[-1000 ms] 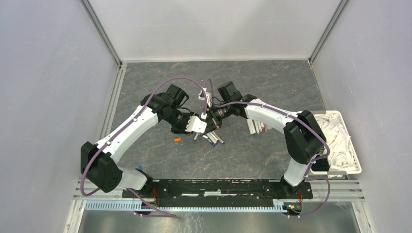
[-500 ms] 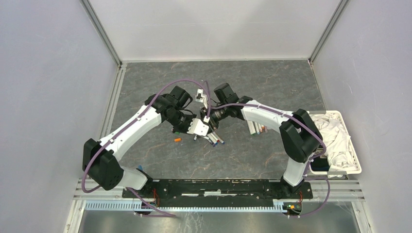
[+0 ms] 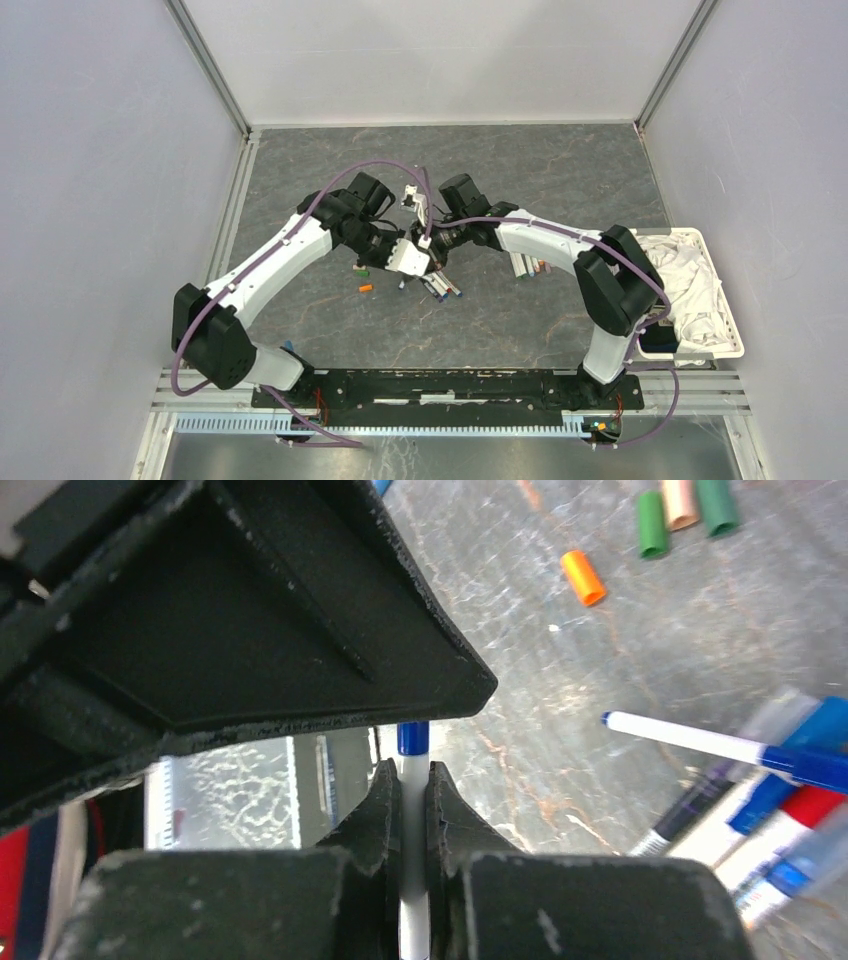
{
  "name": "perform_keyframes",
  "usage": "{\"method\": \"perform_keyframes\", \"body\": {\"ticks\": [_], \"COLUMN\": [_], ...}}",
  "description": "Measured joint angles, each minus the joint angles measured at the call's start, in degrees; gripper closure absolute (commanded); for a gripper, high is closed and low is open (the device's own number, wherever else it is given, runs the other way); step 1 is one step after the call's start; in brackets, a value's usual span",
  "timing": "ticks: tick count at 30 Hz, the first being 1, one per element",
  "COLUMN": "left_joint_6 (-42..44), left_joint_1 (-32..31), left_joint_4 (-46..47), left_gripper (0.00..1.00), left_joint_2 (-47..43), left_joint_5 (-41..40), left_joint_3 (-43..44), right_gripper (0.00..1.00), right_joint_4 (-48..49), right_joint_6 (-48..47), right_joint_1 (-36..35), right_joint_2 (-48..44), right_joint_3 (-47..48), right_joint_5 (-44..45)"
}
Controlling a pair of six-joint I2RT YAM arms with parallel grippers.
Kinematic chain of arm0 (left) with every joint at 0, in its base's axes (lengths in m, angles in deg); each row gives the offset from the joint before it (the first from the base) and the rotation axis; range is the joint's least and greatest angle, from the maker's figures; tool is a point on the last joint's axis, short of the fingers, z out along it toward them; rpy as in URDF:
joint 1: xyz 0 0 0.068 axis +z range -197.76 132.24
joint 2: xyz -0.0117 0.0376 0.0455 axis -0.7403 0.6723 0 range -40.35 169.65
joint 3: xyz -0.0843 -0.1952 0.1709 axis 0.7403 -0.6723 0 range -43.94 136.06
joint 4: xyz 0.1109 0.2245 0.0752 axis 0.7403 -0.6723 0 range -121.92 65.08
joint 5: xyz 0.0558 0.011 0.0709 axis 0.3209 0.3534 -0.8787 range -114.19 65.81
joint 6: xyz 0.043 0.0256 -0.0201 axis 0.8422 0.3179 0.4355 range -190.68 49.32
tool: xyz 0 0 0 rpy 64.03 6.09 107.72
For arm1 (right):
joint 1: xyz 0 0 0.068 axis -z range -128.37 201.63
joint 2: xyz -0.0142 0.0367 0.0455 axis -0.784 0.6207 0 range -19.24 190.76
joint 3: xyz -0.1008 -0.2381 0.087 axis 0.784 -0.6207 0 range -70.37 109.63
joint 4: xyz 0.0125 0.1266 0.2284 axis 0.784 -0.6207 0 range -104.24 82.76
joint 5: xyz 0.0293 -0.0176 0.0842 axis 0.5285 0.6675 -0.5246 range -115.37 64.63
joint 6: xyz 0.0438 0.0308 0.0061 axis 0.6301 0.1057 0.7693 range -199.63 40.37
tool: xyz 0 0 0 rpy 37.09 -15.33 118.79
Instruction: Open the pen caps
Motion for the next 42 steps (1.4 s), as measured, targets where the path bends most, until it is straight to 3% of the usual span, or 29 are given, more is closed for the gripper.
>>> {"method": "perform_keyframes", "body": {"ticks": [4,9,15,19,23,28,37,39,40,42], "left_joint_6": [2.1,3.5,4.5,1.8,-2.3,-6.3,-12.8,-13.9,-14.3,-15.5], "left_joint_1": [2.8,10.8,10.6,10.6,10.6,10.6,10.6,10.6,10.6,10.6], "left_joint_4": [0.9,1.8,4.7,7.4,12.0,16.4,18.9,18.8,18.7,18.1], "left_gripper": [0.98,0.98,0.98,0.95,0.88,0.76,0.63,0.52,0.39,0.31], "left_joint_2": [1.5,1.7,1.6,1.9,4.0,8.8,12.6,12.6,12.6,12.6], "left_joint_5": [2.7,-6.3,-10.1,-9.8,-9.9,-10.7,-11.8,-11.8,-11.7,-11.6], "left_joint_3": [1.4,1.7,-0.9,-3.5,-6.9,-10.6,-10.6,-10.3,-10.2,-9.4], "right_gripper": [1.0,1.0,1.0,1.0,1.0,1.0,1.0,1.0,1.0,0.95], "right_joint_4": [1.2,-7.0,-11.1,-11.2,-9.3,-8.1,-6.0,-5.5,-5.3,-5.0], "right_joint_6": [-2.5,-4.1,-4.8,-3.1,-0.3,1.6,2.3,2.3,2.3,2.3], "right_joint_1": [0.8,2.8,4.6,10.0,17.0,19.5,22.6,22.6,22.6,22.6], "right_joint_2": [-2.7,-4.5,-5.8,-10.2,-16.3,-19.1,-15.2,-14.3,-13.9,-12.9], "right_joint_3": [-1.9,-6.9,-7.4,-7.7,-10.4,-13.6,-17.6,-18.2,-18.4,-18.4], "right_joint_5": [3.9,5.7,9.5,19.7,34.8,52.7,66.0,67.0,67.3,67.9]}}
